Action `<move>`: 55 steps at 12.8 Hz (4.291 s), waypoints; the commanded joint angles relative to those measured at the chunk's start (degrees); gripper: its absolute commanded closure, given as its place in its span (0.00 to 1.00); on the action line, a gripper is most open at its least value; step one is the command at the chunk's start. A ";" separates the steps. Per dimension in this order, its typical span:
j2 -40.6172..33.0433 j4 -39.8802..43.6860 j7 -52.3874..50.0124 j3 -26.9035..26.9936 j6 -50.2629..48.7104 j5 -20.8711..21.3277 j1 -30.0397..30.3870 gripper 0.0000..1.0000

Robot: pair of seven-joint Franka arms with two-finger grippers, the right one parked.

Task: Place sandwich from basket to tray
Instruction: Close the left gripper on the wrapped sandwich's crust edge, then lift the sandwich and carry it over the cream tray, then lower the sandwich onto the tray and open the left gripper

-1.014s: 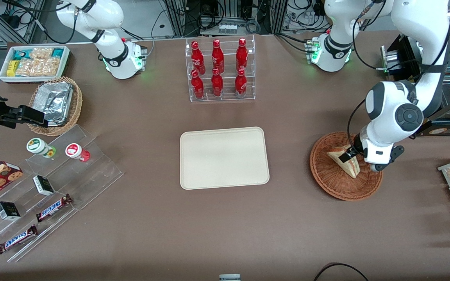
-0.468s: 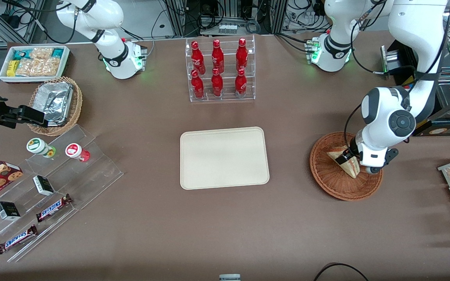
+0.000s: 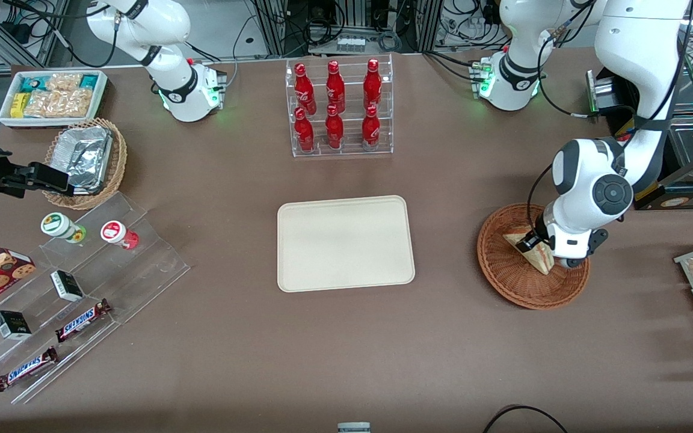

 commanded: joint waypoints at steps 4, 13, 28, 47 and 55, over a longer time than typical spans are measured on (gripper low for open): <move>-3.82 0.60 -0.41 -0.40 -4.71 0.69 0.10 1.00; -5.32 13.52 -0.05 -0.57 -22.64 1.04 -9.55 1.00; 20.76 42.15 -2.67 -1.01 -25.29 -4.23 -38.38 1.00; 30.80 49.30 -9.19 -0.48 -17.21 -3.35 -40.94 0.86; 28.18 49.30 -9.11 -0.48 -18.78 -3.62 -40.50 0.00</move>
